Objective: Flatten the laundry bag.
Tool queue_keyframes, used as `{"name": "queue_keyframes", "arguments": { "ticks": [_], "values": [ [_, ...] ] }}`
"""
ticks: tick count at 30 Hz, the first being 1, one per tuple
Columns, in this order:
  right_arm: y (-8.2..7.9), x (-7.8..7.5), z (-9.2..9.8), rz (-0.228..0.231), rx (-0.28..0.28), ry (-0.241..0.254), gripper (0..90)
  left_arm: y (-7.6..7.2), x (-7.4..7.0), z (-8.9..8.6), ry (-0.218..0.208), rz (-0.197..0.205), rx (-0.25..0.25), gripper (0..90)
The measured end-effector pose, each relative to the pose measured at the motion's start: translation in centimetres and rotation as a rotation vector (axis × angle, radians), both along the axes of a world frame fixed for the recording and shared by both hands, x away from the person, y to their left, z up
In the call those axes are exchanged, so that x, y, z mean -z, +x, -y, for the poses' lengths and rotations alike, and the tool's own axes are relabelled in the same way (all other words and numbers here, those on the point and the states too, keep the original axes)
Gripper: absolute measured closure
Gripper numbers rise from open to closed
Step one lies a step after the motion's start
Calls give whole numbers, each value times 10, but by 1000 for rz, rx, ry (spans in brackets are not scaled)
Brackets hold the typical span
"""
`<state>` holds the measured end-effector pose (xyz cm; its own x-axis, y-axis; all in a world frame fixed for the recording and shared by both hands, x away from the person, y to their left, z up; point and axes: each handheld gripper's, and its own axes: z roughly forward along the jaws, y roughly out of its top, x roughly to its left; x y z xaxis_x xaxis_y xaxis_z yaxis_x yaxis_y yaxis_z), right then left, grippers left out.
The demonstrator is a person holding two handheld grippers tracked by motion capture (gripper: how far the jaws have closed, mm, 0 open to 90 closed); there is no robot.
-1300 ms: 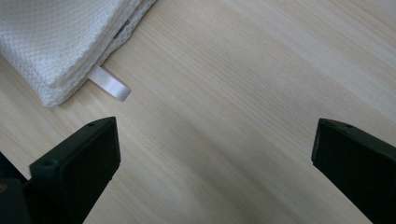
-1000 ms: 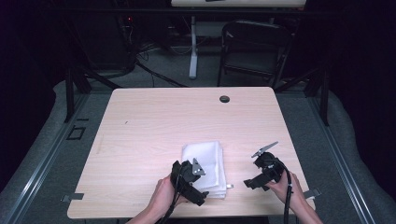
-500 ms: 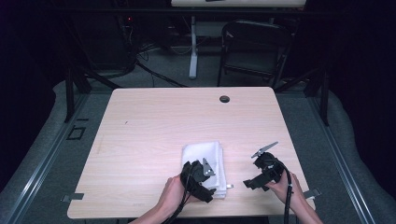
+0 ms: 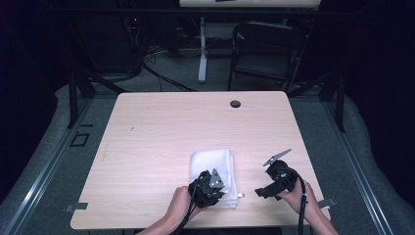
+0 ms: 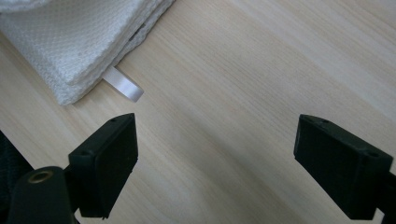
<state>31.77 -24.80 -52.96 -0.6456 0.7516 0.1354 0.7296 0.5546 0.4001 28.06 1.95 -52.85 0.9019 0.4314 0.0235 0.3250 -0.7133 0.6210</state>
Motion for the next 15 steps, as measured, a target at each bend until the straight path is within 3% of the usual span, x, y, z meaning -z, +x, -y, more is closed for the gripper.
{"name": "queue_keyframes", "arguments": {
  "ticks": [2, 5, 15],
  "values": [
    [-1, -1, 0, 18, 0, -4, 157, -1, -5, -3, -27, 26, -9, 867],
    [-2, -1, -1, 14, 2, 18, 221, -2, -11, -8, -73, 30, -26, 878],
    [-6, -5, -6, 54, -9, 21, 584, -2, -28, -35, -178, 59, -107, 882]
  ]
}}
